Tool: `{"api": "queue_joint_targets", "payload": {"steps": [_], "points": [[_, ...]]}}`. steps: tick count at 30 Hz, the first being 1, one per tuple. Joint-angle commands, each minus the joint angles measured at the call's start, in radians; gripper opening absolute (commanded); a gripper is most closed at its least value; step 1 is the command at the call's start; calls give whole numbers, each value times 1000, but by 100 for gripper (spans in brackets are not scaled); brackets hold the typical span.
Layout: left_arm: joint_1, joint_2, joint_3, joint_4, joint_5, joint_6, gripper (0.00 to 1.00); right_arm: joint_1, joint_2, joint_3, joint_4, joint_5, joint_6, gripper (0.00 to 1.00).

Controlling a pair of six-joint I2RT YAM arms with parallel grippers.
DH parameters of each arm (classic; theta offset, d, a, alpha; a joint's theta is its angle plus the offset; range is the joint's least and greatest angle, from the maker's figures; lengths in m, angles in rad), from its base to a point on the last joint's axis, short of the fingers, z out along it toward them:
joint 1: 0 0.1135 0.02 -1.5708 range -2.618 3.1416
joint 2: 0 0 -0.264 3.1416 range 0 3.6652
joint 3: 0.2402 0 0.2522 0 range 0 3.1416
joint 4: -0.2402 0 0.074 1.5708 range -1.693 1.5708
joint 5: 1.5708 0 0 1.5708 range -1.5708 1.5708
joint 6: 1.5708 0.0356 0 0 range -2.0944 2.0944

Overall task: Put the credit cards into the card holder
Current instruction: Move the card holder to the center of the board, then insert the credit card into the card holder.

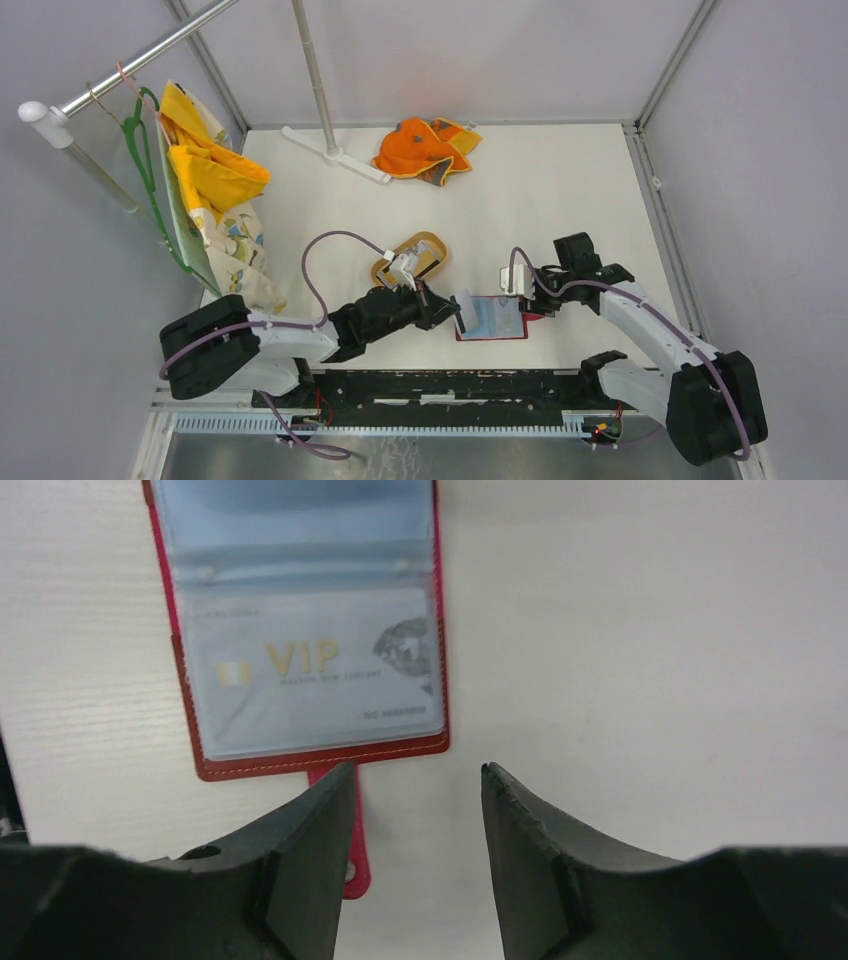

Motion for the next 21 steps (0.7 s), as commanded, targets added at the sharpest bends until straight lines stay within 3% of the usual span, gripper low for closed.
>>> {"api": "queue_joint_targets", "payload": {"steps": [1,7,21], "points": [[16,116,83,135,72,-110,2,-25,70,43,-120,-9,-66,53],[41,270,130,209,143,-185,2,-25,144,43,-139,10,-77,52],[72,443,171,273,185,-254,2,-24,184,37,-112,30,-45,53]]}}
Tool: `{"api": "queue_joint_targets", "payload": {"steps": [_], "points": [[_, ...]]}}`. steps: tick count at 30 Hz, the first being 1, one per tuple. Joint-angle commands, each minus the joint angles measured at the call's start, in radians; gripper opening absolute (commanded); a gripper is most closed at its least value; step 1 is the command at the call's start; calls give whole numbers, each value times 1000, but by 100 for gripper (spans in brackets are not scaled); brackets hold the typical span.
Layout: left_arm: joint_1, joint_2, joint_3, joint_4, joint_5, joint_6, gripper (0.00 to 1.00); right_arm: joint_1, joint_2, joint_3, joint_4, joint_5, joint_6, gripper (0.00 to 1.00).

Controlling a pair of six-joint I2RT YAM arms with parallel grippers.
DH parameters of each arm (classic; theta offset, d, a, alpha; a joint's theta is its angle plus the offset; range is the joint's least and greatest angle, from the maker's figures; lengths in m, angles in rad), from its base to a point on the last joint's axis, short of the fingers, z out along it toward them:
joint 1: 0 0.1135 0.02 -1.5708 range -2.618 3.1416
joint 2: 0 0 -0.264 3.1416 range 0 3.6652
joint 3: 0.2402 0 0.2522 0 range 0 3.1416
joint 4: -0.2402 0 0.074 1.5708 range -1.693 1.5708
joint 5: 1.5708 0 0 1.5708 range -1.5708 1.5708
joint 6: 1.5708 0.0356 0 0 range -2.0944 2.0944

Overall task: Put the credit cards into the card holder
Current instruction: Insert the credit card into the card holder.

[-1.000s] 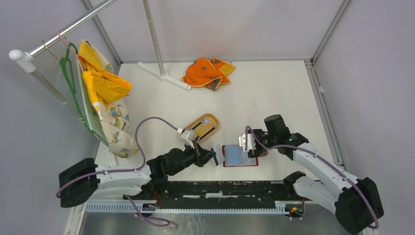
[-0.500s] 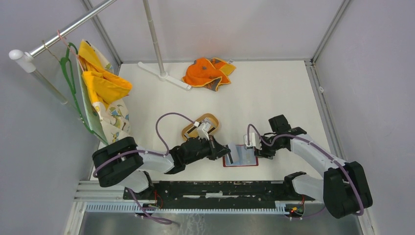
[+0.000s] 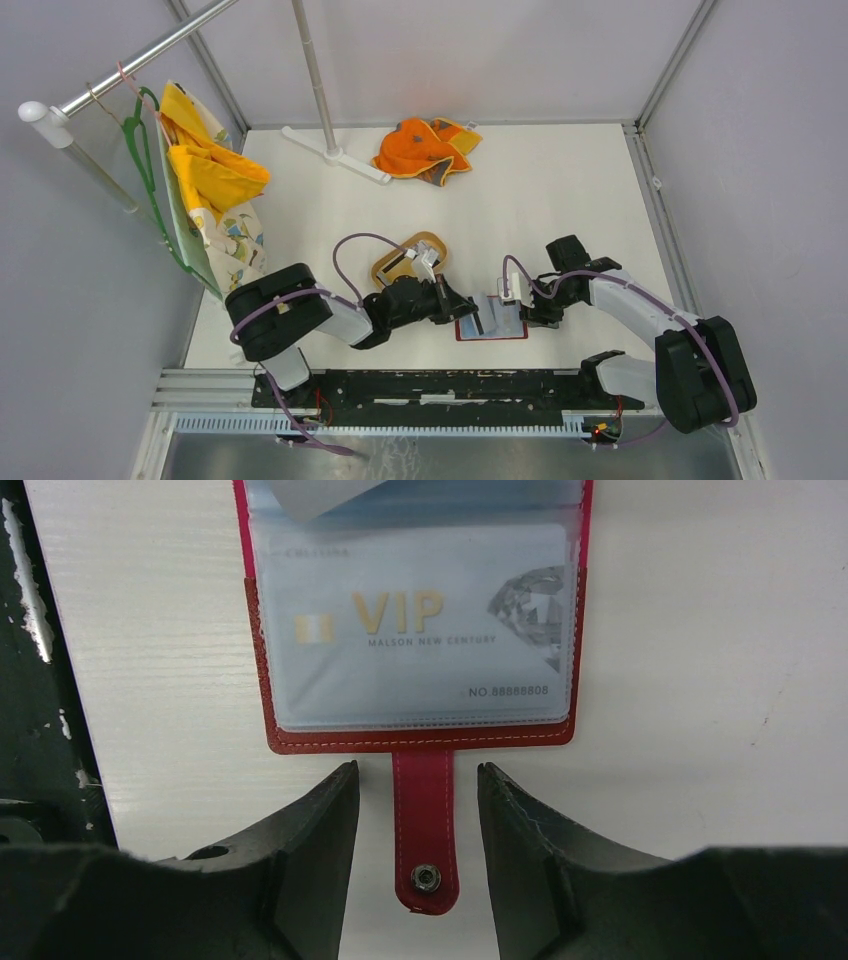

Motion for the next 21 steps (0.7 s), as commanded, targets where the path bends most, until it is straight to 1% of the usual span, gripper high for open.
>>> {"api": "queue_joint_targets", "payload": {"steps": [1,21], "points": [[11,43,23,98,26,-51,2,-3,1,35,7,13,7,53],[14,105,41,97,37,-60,2,-3,4,31,9,14,13,53]]}}
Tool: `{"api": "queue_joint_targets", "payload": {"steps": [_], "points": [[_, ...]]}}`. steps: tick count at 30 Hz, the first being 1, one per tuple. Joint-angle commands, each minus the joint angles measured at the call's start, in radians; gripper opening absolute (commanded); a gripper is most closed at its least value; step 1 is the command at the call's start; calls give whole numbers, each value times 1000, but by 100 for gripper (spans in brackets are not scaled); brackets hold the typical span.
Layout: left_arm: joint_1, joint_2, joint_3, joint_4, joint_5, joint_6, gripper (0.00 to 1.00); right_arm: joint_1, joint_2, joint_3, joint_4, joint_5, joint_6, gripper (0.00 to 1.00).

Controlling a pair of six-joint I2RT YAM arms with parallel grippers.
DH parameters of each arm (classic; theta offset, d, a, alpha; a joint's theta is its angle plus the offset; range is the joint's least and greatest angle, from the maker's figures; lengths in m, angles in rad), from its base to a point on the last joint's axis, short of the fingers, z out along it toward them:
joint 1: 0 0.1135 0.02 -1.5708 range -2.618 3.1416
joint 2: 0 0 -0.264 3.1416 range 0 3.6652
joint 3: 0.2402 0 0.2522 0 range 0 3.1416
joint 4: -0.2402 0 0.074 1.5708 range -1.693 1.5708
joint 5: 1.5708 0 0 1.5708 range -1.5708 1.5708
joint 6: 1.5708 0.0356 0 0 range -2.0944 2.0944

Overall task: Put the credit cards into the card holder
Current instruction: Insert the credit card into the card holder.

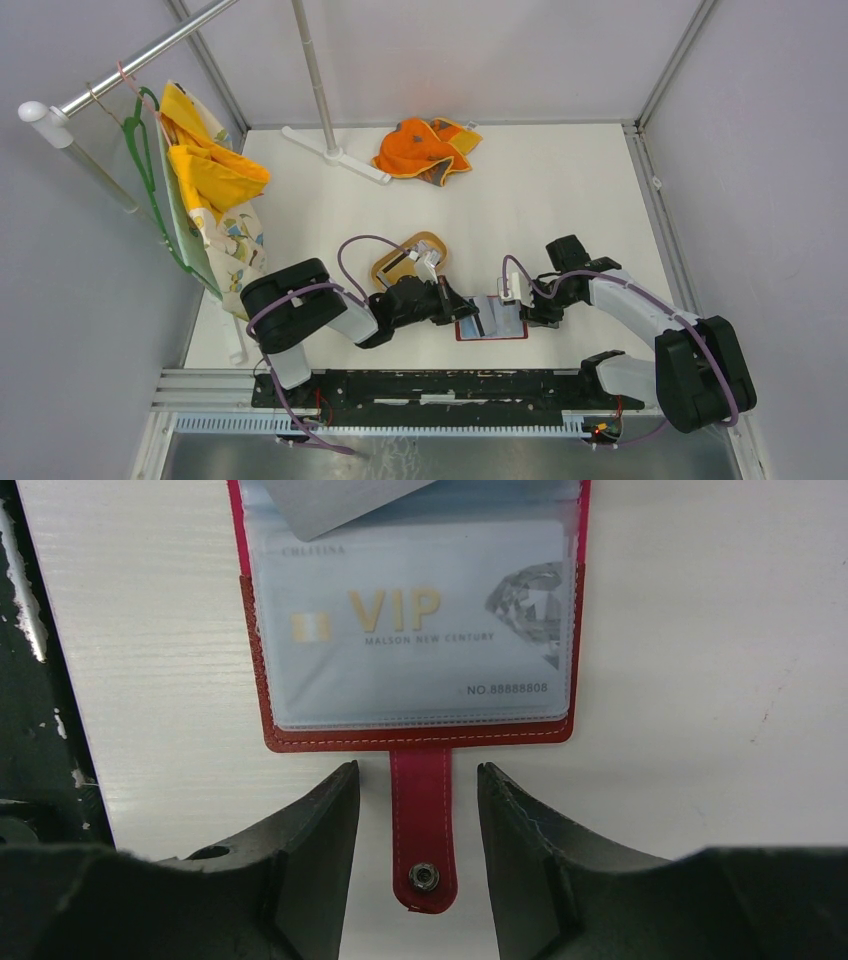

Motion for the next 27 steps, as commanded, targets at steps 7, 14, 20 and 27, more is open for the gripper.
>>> {"api": "queue_joint_targets", "payload": {"steps": [7,14,20,27], "points": [[3,18,24,38,11,-59,2,-1,2,31,6,5,9,53],[3,28,23,23,5,-67,2,-1,2,31,6,3,13,53],[2,43,39,7,9,-59,2,1,5,31,7,-1,14,52],[-1,61,56,2,14,-61,2,11,11,30,8,-2,19,52]]}}
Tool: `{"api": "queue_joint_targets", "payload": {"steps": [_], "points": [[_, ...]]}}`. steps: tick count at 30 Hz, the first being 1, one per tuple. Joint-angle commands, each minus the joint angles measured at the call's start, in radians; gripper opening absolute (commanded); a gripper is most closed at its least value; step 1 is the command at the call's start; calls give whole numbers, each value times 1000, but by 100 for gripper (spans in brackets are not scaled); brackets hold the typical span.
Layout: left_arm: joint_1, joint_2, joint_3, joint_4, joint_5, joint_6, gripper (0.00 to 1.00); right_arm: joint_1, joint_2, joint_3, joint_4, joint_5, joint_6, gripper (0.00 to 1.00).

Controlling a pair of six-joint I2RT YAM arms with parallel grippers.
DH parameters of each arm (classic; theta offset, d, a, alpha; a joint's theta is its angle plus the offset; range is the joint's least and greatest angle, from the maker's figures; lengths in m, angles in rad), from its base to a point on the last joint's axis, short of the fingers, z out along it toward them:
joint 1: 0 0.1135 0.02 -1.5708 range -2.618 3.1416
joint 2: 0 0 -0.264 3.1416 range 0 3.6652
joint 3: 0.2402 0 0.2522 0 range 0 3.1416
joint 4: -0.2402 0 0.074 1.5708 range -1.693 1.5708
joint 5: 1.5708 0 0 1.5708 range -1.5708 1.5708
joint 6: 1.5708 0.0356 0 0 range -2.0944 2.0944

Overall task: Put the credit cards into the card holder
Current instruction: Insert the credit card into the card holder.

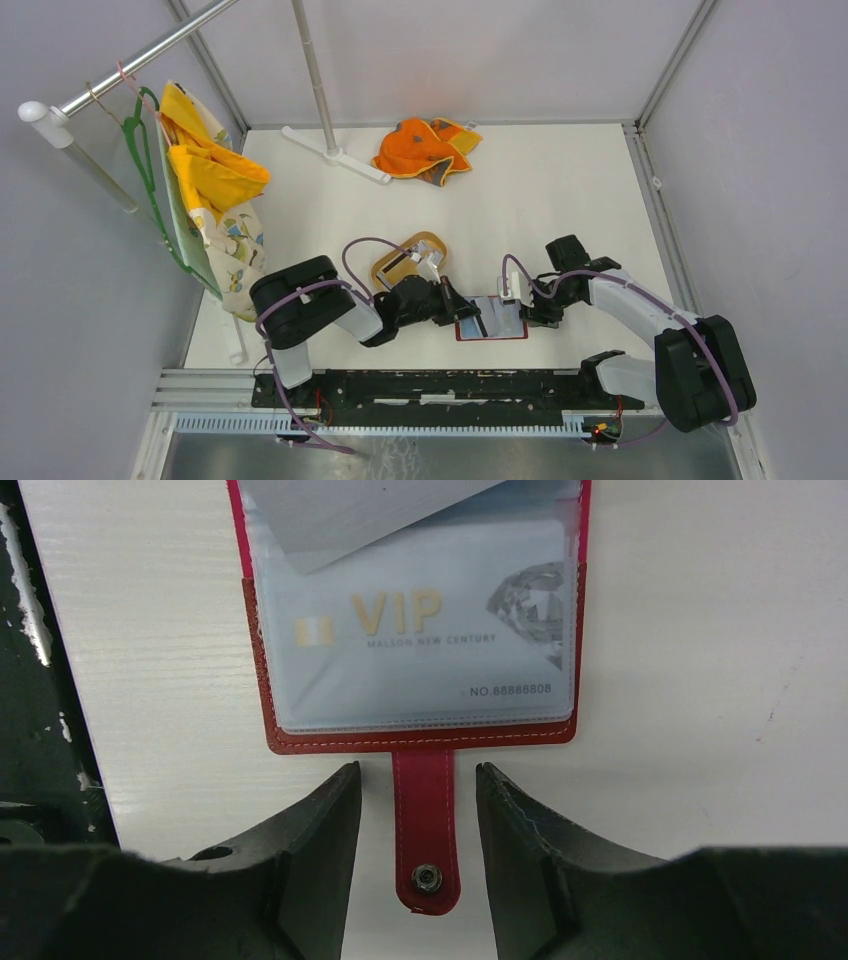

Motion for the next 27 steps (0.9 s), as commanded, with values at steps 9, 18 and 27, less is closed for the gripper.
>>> {"api": "queue_joint_targets", "payload": {"steps": [9,18,27], "points": [[-4,50,49,35,30,-29,2,16,11,30,11,0,11,52],[-6,24,76,-124,29,-53,2,19,13,28,11,3,12,52],[-8,21,115,-242,34,-55,2,22,10,28,14,5,16,51]]}}
